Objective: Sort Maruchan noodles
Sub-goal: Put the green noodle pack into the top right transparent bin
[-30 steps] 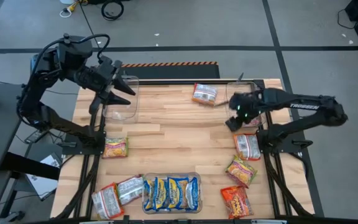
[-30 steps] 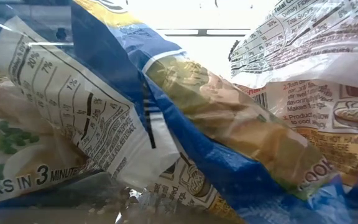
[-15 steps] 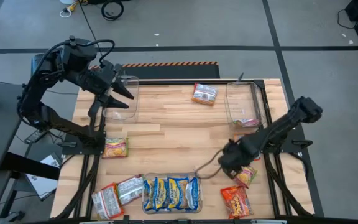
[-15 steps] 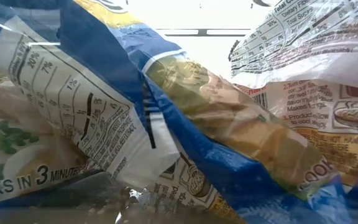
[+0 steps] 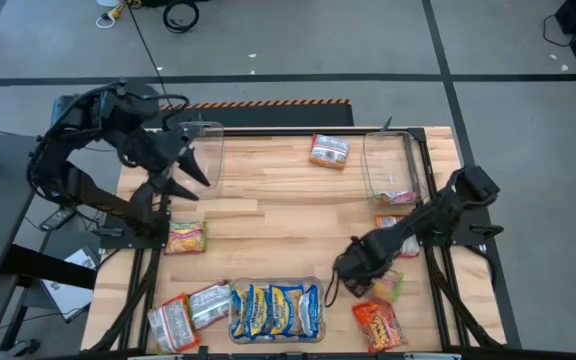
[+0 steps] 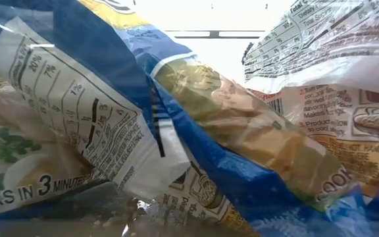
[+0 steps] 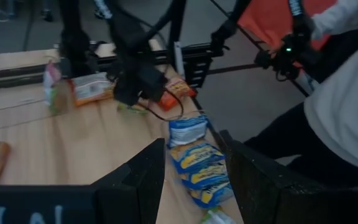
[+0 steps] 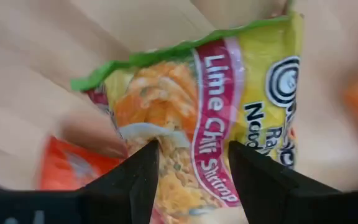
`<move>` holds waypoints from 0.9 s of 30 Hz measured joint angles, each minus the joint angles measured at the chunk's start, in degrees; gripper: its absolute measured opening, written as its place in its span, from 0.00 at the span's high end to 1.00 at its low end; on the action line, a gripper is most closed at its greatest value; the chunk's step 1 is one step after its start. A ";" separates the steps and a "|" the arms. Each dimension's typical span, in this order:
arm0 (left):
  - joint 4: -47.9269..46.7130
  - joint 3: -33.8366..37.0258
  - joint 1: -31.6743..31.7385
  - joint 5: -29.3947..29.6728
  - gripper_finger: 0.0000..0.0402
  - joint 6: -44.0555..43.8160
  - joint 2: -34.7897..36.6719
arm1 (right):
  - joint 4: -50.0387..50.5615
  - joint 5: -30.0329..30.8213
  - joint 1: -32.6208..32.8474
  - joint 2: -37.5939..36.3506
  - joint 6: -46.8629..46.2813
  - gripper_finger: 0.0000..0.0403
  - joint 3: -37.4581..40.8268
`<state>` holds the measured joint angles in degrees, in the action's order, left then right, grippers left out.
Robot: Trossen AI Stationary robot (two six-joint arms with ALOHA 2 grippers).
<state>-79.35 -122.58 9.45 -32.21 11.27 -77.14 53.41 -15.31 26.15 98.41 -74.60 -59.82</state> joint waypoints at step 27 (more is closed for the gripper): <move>1.52 2.02 -18.62 26.51 0.57 -30.71 -1.29 | -8.92 25.38 -8.89 -23.67 -5.67 0.49 16.39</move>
<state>-77.84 -120.56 -9.17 -5.70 -19.44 -78.43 44.48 10.07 17.26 74.74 -80.26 -43.44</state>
